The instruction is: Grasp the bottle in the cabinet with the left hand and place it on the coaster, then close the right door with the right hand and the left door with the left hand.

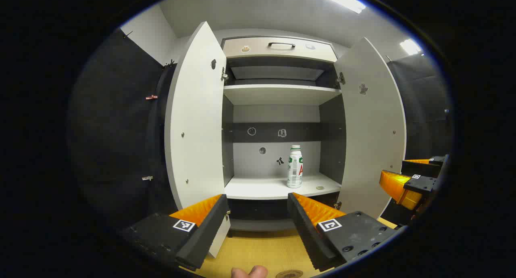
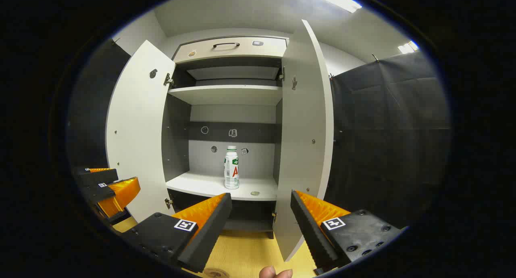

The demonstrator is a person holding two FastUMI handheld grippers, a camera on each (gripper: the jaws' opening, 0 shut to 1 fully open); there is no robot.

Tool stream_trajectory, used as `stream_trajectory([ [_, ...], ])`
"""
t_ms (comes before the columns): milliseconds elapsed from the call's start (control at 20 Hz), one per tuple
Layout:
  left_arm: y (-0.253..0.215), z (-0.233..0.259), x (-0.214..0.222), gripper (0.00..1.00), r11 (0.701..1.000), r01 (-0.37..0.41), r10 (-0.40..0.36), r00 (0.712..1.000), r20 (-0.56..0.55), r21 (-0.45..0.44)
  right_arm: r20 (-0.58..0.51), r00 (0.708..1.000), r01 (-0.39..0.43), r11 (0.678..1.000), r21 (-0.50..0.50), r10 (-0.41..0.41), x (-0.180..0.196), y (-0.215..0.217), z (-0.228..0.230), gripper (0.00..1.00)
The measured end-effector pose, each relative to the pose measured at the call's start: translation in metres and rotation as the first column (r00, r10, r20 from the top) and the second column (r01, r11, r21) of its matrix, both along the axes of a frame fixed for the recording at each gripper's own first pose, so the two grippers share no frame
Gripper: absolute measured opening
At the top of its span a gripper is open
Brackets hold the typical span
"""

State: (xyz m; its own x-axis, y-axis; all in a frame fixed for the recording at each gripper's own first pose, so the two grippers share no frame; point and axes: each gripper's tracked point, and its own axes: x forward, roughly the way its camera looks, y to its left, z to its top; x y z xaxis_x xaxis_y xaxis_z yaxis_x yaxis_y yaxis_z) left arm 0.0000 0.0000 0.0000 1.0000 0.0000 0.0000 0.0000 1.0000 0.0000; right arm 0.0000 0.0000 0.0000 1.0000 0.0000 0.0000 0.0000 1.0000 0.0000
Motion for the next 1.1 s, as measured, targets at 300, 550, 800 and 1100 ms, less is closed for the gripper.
stream_trajectory([
  [300,-0.001,0.001,0.000,0.95,1.000,-0.002,0.002,1.000,0.001,0.002,0.018,1.000,0.006,1.000,-0.009,-0.006,0.001,0.002,0.002,0.98],
  [550,-0.002,0.002,-0.001,0.95,1.000,0.004,-0.004,1.000,0.009,0.011,0.049,0.999,-0.017,1.000,-0.021,0.018,-0.004,0.011,0.008,0.98],
  [800,-0.004,0.003,-0.002,0.95,1.000,0.010,-0.010,1.000,0.006,0.004,0.004,1.000,0.006,0.999,0.035,-0.007,-0.006,0.006,0.003,0.98],
  [1100,-0.012,0.001,0.006,0.94,1.000,0.027,-0.027,1.000,0.005,-0.004,-0.022,1.000,-0.002,0.997,0.078,0.004,-0.005,0.002,0.001,0.98],
])
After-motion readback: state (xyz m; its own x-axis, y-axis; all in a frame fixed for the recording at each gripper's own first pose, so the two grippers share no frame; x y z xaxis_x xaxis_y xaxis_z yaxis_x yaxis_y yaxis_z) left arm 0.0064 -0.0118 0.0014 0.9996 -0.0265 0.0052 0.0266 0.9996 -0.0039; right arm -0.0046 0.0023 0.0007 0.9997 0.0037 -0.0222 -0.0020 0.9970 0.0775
